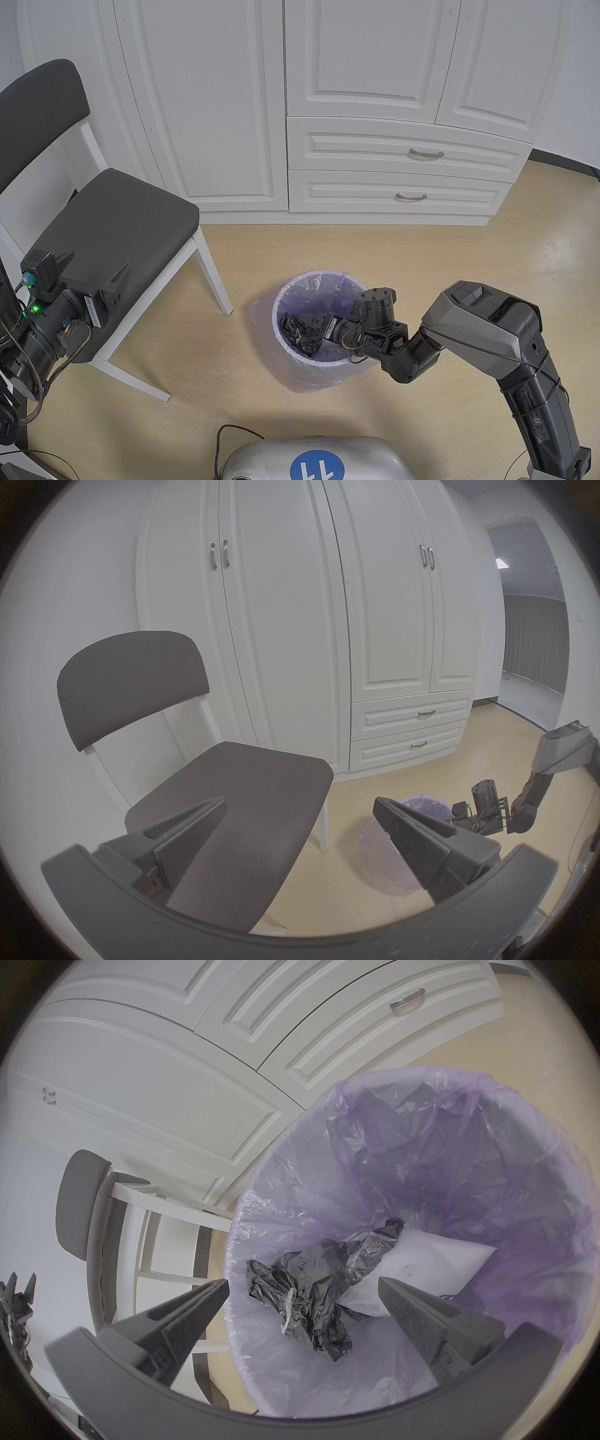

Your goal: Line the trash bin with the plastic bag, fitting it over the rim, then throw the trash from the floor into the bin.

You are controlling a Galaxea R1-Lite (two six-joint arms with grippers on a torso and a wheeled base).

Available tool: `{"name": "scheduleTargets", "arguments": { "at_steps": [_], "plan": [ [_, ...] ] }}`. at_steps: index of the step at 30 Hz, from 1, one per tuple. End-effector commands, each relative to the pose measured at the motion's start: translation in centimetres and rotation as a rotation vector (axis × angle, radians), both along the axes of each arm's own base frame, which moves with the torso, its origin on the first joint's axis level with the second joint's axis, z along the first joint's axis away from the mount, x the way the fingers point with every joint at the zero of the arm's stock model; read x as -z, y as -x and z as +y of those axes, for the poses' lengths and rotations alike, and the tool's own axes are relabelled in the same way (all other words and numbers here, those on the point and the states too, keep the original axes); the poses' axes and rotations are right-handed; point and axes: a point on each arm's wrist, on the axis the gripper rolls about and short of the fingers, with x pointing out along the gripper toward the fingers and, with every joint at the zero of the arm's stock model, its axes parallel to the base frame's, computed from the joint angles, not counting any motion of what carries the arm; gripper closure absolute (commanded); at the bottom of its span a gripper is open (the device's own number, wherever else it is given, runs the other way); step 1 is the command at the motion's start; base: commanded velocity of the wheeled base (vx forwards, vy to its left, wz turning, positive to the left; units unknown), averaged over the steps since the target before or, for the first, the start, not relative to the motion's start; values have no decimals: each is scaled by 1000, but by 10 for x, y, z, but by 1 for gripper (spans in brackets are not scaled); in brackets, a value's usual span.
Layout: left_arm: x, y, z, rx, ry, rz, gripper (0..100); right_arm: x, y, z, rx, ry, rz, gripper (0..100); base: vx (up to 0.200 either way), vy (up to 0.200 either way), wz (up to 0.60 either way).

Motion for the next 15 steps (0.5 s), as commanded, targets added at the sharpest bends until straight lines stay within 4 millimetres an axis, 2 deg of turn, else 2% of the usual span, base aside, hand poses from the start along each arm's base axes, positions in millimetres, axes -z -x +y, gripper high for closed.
{"name": "scheduleTargets", "arguments": {
  "at_steps": [1,6,12,15],
  "plan": [
    [0,0,0,0,0,1,0,1,0,0,1,0,1,0,0,0,0],
    [1,0,0,0,-1,4,0,-3,2,2,17,0,-5,0,0,0,0],
    [1,-1,0,0,-2,7,0,-29,26,7,-19,-47,-80,0,0,0,0],
    [2,-1,0,0,-3,9,0,-27,36,6,-36,-69,-118,0,0,0,0]
  ]
}}
